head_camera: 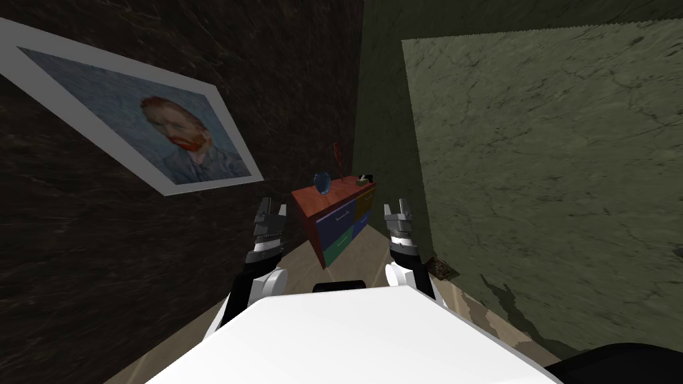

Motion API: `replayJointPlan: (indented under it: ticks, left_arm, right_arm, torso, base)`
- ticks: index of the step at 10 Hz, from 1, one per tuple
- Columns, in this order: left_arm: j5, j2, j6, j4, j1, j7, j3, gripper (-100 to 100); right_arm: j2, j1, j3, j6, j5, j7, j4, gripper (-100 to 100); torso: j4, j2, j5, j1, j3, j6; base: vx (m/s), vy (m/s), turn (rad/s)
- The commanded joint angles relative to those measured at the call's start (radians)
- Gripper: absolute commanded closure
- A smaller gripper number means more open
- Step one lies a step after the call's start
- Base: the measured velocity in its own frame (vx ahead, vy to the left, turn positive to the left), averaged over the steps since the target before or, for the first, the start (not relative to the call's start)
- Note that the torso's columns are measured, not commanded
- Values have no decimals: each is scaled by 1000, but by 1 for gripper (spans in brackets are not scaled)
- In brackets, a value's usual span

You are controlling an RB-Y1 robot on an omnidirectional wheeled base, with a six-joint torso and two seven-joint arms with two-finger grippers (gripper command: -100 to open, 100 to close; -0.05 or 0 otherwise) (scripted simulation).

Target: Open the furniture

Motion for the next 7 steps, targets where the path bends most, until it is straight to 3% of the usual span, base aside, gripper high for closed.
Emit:
replayJointPlan:
  ticks: [1, 7]
  left_arm:
    - [0, 0, 0, 0, 0, 0, 0, 0]
    - [0, 0, 0, 0, 0, 0, 0, 0]
  right_arm:
    - [0, 0, 0, 0, 0, 0, 0, 0]
    - [0, 0, 0, 0, 0, 0, 0, 0]
  torso:
    - [41, 40, 0, 0, -82, 0]
    - [470, 470, 0, 0, -939, 0]
  base:
    - [0, 0, 0]
    - [0, 0, 0]
